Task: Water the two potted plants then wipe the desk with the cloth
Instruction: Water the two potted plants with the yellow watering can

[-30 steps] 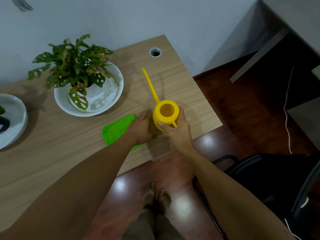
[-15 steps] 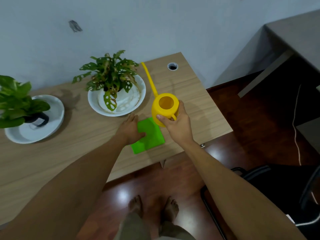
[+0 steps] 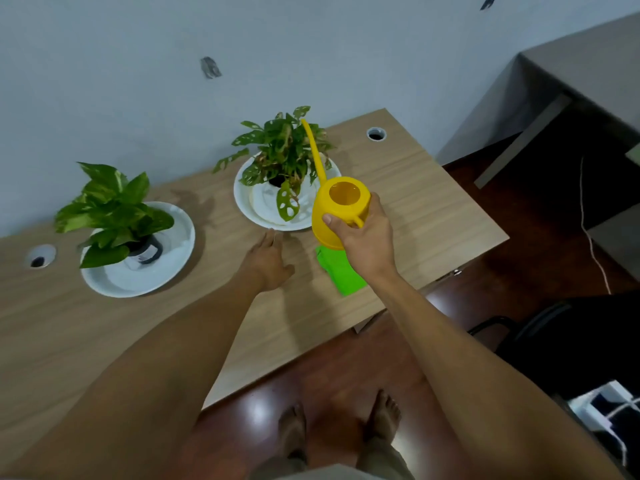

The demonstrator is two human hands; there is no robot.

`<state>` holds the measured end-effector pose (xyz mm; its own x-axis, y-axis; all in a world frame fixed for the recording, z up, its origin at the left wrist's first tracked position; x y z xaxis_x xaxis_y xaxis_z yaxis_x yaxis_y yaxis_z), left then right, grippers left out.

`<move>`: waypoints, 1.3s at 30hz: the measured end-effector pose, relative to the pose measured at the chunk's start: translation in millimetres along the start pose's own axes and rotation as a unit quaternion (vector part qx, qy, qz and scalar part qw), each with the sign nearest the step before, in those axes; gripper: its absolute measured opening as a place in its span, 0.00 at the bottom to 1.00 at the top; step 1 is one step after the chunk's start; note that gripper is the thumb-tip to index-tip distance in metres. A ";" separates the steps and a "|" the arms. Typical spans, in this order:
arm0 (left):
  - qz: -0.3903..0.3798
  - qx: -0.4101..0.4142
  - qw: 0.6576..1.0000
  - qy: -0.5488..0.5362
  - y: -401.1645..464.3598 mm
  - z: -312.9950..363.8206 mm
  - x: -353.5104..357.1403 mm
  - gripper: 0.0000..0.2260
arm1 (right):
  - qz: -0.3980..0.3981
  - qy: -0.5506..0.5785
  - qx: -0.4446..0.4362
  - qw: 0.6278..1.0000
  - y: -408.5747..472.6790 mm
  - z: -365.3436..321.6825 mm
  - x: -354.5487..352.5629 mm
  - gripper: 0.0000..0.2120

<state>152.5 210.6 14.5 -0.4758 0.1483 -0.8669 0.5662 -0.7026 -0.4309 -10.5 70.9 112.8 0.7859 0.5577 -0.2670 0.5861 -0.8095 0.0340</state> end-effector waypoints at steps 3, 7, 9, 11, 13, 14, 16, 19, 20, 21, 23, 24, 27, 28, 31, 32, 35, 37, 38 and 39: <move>-0.006 0.020 1.000 0.002 -4.9 -22.7 0.5 0.42 | 0.016 -0.004 0.009 1.000 -15.0 -8.9 19.8 0.29; -0.001 0.030 0.999 -0.015 -8.5 -47.8 1.5 0.40 | 0.026 -0.018 0.013 0.999 -29.8 -16.8 39.4 0.28; 0.004 0.027 0.999 -0.021 -11.2 -55.7 4.6 0.40 | 0.022 -0.021 0.015 0.999 -35.0 -19.3 48.0 0.29; -0.002 0.017 1.000 -0.021 -12.3 -61.4 10.3 0.40 | 0.015 -0.024 0.013 1.000 -40.2 -21.0 53.1 0.29; -0.009 0.013 1.000 -0.022 -8.9 -68.4 16.4 0.41 | 0.009 -0.027 0.010 1.000 -45.0 -21.9 57.7 0.28; -0.012 0.014 0.999 -0.026 -6.7 -72.2 19.1 0.42 | 0.007 -0.027 0.011 1.000 -47.4 -22.1 60.3 0.27; -0.014 0.024 0.999 -0.027 -3.2 -76.9 26.9 0.43 | 0.008 -0.029 0.015 0.999 -52.6 -20.8 65.1 0.27; -0.010 0.033 0.999 -0.032 -2.5 -80.8 38.6 0.41 | 0.006 -0.041 0.021 0.999 -59.8 -16.6 69.9 0.27; -0.003 0.042 0.999 -0.025 -2.6 -81.4 42.8 0.40 | 0.004 -0.046 0.023 0.999 -61.8 -15.3 70.7 0.26; 0.003 0.050 0.999 -0.020 -2.9 -82.1 45.8 0.40 | 0.003 -0.052 0.024 0.998 -63.3 -14.3 71.0 0.27; 0.007 0.050 0.998 -0.034 -3.1 -84.2 51.5 0.39 | 0.001 -0.063 0.034 0.997 -65.4 -10.8 71.9 0.26; 0.010 0.050 0.998 -0.040 -2.9 -84.8 53.9 0.39 | 0.000 -0.068 0.038 0.997 -66.3 -9.0 72.5 0.26; 0.024 0.044 0.997 -0.052 -2.7 -85.2 58.3 0.38 | -0.002 -0.082 0.049 0.995 -67.3 -3.6 74.2 0.25; 0.027 0.040 0.997 -0.059 -3.1 -84.9 58.5 0.38 | -0.001 -0.086 0.052 0.995 -67.1 -2.3 74.6 0.25; 0.036 0.038 0.996 -0.073 -1.7 -86.2 59.9 0.38 | 0.003 -0.094 0.065 0.993 -65.3 0.2 76.5 0.25; 0.041 0.040 0.996 -0.075 -0.7 -86.9 60.4 0.38 | 0.005 -0.099 0.068 0.993 -64.0 0.5 77.5 0.25; 0.047 0.044 0.996 -0.066 2.4 -89.6 61.8 0.38 | 0.009 -0.107 0.074 0.991 -59.7 0.2 79.9 0.26; 0.044 0.039 0.996 -0.065 3.1 -92.1 63.4 0.38 | 0.007 -0.112 0.077 0.991 -55.9 -0.7 82.3 0.26; 0.047 0.041 0.996 -0.066 2.3 -92.8 64.0 0.38 | 0.007 -0.114 0.080 0.990 -54.5 -1.5 83.5 0.25; 0.050 0.044 0.996 -0.066 1.5 -93.5 65.0 0.37 | 0.007 -0.117 0.083 0.990 -53.1 -2.4 84.4 0.25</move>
<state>185.3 284.2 -65.9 -0.5078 -0.0153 -0.8613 0.5577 -0.7679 -0.3151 25.2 161.4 90.8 0.7156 0.5042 -0.4834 0.5197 -0.8467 -0.1138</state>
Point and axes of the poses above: each hand's wrist, its own y-axis towards the middle knuckle, its own x-axis out of the palm, z = x × y, the point moved 3 cm from there along y, towards the middle knuckle, and after that the axes turned 2 degrees about -z, right-handed, at the moved point
